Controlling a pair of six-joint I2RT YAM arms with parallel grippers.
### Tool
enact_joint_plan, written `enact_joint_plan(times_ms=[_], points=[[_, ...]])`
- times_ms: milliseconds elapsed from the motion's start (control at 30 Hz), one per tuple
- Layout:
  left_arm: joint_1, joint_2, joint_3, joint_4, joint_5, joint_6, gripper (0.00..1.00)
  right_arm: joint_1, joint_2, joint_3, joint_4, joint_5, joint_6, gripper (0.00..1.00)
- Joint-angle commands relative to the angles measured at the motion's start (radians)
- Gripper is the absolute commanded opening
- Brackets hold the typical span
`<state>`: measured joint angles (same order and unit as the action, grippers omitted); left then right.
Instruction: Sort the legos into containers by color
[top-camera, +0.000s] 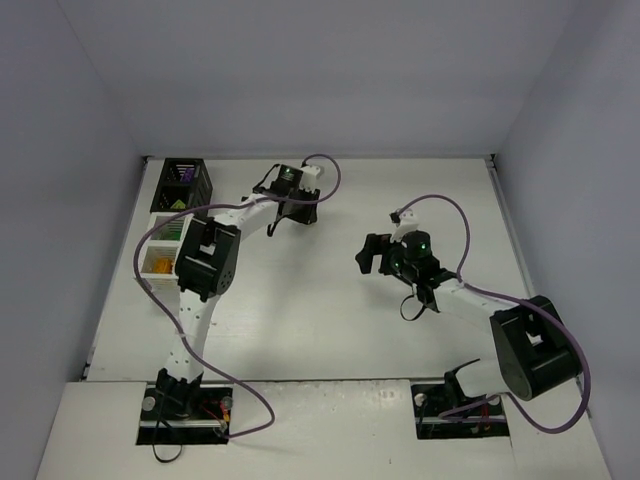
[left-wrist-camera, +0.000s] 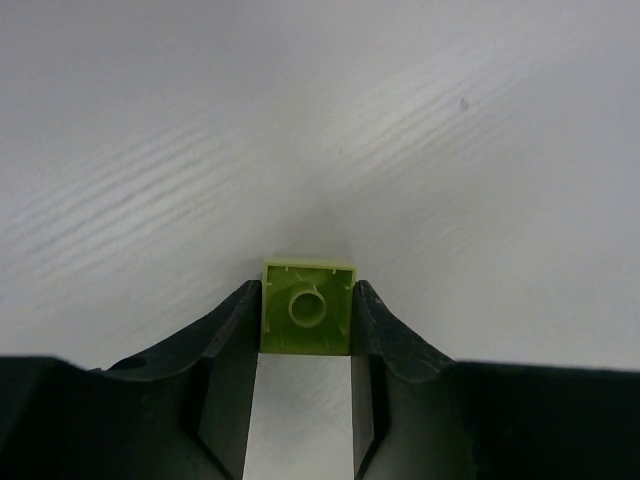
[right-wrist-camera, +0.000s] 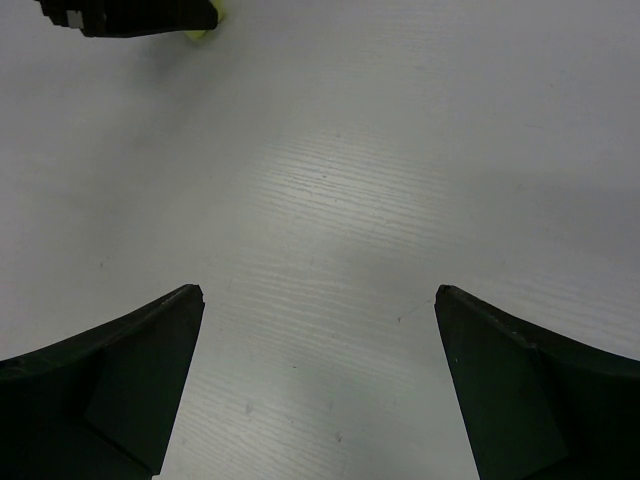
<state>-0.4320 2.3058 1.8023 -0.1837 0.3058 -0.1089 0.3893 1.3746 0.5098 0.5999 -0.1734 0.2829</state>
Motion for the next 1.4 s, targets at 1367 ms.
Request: enact_joint_plan(times_ms=[1367], points=[[0.544,-0.462,-0.09,-0.326,-0.387,-0.181,0.3,-0.001,-0.014,0.07,0.024,-0.101,-0.001,0.97]])
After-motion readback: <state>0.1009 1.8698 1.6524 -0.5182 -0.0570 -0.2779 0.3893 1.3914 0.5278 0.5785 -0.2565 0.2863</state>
